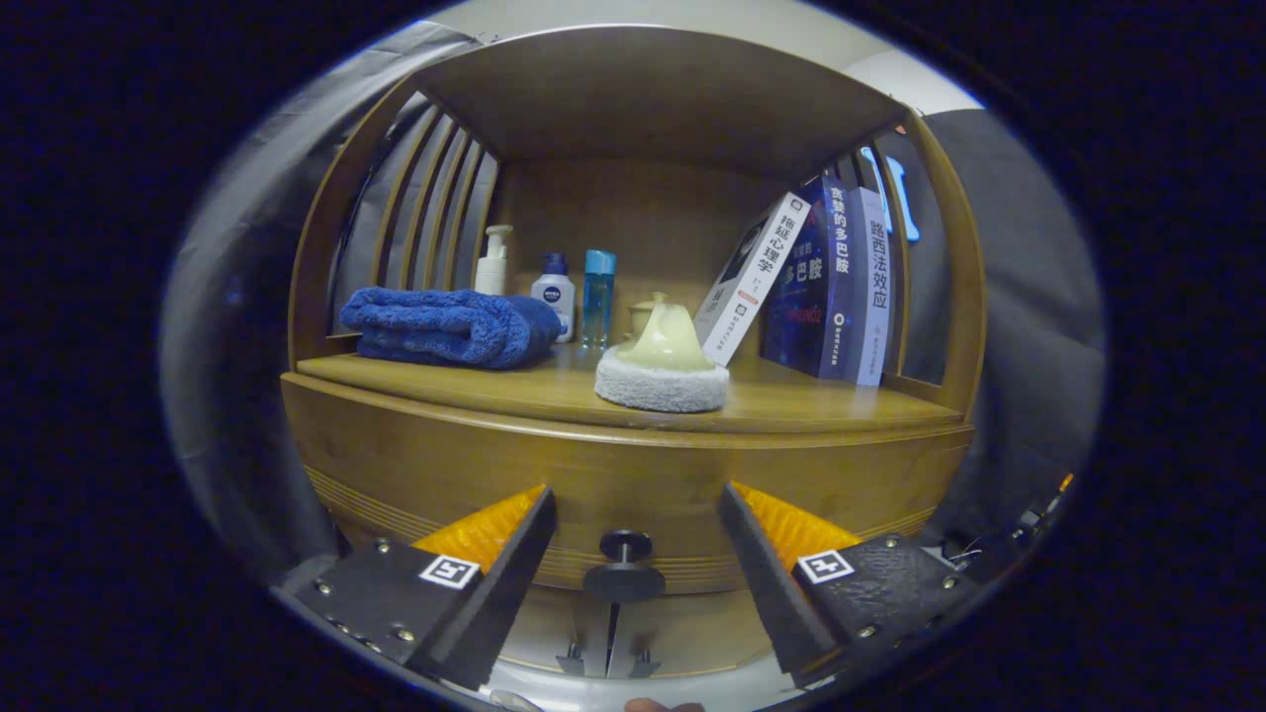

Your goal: Pull open the drawer, take out the items inside it, and place them on the countertop above the cabinet.

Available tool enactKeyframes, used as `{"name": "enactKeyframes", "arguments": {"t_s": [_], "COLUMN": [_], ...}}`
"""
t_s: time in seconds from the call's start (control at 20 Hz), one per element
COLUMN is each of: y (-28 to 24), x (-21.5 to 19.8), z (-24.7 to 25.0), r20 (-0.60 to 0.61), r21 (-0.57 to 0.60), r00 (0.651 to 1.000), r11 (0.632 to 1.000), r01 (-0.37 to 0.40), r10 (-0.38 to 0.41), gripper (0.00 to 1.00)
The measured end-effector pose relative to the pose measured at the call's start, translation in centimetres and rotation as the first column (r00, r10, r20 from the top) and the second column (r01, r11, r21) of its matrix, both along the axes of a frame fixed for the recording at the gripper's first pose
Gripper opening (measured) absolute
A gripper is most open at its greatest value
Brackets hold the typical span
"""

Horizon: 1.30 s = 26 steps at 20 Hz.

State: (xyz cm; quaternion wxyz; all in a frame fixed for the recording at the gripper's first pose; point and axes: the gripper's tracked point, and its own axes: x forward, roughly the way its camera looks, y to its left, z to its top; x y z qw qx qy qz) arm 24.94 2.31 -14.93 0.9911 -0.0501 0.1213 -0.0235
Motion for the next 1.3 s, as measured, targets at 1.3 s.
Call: {"name": "enactKeyframes", "arguments": {"t_s": [1.3], "y": [-0.2], "x": [-6.2], "z": [8.0], "r20": [0.15], "r21": [0.014], "r00": [0.985], "r11": [0.996], "r01": [-0.092], "r10": [0.089], "gripper": [1.0]}}
